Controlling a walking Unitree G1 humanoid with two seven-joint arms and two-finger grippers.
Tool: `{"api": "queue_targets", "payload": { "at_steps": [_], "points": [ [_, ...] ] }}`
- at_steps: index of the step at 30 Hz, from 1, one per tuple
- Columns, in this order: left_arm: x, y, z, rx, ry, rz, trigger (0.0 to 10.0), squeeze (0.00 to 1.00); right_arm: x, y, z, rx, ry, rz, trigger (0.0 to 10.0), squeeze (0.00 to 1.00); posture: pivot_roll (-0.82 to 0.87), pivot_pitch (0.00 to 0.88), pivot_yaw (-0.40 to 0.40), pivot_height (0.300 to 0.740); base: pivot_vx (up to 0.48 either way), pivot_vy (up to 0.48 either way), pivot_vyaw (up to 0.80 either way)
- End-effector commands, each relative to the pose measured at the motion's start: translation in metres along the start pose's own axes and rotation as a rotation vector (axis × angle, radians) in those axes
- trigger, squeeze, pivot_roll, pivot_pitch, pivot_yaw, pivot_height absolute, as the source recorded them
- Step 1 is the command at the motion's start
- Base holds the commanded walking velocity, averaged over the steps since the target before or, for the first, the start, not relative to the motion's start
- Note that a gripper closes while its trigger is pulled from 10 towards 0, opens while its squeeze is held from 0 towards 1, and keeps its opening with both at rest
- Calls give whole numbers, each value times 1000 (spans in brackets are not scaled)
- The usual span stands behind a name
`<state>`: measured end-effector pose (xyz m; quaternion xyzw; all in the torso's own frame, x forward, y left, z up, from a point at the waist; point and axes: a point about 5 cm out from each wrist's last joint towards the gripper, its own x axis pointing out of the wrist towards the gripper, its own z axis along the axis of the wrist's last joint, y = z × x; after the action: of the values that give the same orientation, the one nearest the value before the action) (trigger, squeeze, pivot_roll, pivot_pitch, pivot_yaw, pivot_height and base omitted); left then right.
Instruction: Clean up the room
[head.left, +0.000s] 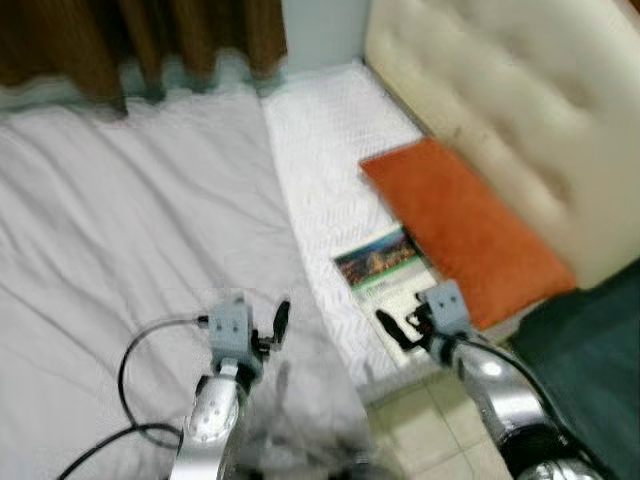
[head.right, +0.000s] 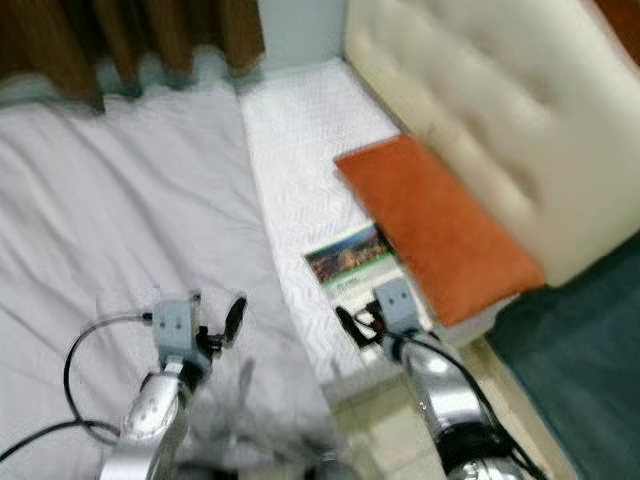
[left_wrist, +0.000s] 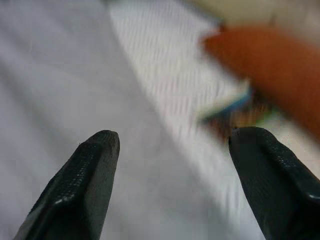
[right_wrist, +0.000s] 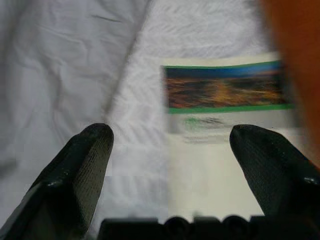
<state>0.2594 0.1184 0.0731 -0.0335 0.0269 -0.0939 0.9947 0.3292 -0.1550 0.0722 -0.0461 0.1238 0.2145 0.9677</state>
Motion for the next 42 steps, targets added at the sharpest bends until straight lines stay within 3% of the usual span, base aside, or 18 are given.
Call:
{"api": "queue_targets", "payload": {
  "at_steps": [1,2,4,7,11,12,16,21,28,36,37,38,39,42],
  "points": [
    [-5,-21,20,-21,-55,-59,10000,0,-6,-7,-22,98,83,-54,10000,0,2,537,-86,740,0,0,0],
    [-5,-21,20,-21,-55,-59,10000,0,-6,-7,-22,98,83,-54,10000,0,2,537,-86,740,0,0,0],
    [-13,-6,32,20,-64,-53,10000,0,-2,-10,-24,167,100,-94,10000,0,61,627,-57,740,0,0,0],
    [-21,8,44,67,-76,-28,10000,0,4,-9,-23,235,96,-118,10000,0,98,679,-38,740,0,0,0],
    [-40,28,65,133,-78,36,10000,0,24,7,-3,390,3,-95,10000,0,134,745,-8,740,0,0,0],
    [-40,28,65,133,-78,36,10000,0,24,7,-3,390,3,-95,10000,0,134,745,-8,740,0,0,0],
    [-65,22,67,155,-46,35,10000,0,33,22,3,437,-42,-82,10000,0,170,734,8,740,0,0,0],
    [-79,20,63,153,3,32,10000,0,39,34,12,458,-85,-31,10000,0,155,723,-11,740,0,0,0],
    [-86,24,60,155,47,55,10000,0,37,40,-4,364,3,-45,10000,0,162,717,-14,740,0,0,0],
    [-84,22,61,155,51,47,10000,0,38,53,-14,437,37,-34,10000,0,155,721,-13,740,0,0,0],
    [-84,21,61,157,52,42,10000,0,38,54,-15,451,38,-36,1137,0,154,718,-14,740,0,0,0],
    [-84,21,61,157,52,42,10000,0,38,54,-15,451,38,-36,1137,0,154,718,-14,740,0,0,0],
    [-83,20,61,158,53,39,10000,0,38,54,-15,460,38,-38,0,0,154,718,-14,740,0,0,0],
    [-81,20,60,162,54,37,10000,0,39,56,-16,475,50,-50,0,0,152,711,-14,740,0,0,0]
  ]
}}
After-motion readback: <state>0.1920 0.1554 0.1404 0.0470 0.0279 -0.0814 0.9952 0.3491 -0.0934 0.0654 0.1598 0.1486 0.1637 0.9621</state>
